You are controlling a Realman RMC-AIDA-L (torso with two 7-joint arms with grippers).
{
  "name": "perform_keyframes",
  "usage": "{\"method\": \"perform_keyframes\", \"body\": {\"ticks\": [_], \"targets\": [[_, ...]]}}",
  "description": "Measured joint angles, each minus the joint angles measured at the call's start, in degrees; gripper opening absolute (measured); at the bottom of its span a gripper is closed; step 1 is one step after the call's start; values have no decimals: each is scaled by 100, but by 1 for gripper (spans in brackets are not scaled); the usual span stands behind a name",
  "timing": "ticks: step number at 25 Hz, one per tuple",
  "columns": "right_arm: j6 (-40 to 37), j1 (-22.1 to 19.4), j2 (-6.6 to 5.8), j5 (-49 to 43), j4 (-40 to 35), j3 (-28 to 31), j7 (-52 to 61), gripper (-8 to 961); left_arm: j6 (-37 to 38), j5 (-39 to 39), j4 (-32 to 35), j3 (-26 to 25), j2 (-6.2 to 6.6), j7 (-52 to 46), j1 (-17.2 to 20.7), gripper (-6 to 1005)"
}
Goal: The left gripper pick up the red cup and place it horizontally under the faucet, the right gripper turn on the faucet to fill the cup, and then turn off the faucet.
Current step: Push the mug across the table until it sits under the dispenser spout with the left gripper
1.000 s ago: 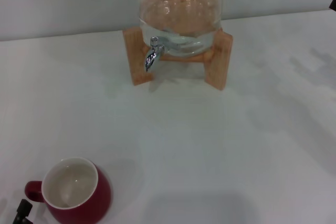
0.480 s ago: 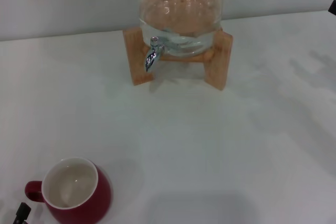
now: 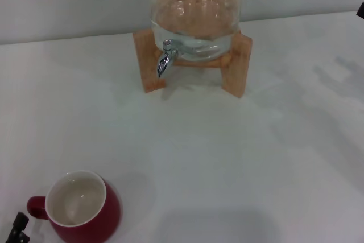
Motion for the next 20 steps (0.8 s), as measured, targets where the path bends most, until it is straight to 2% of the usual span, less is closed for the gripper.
{"method": "perform_keyframes", "body": {"ticks": [20], "targets": [[89, -27, 9, 15, 0, 66, 1, 780, 148, 30, -8, 35, -7, -7, -138, 834]]}}
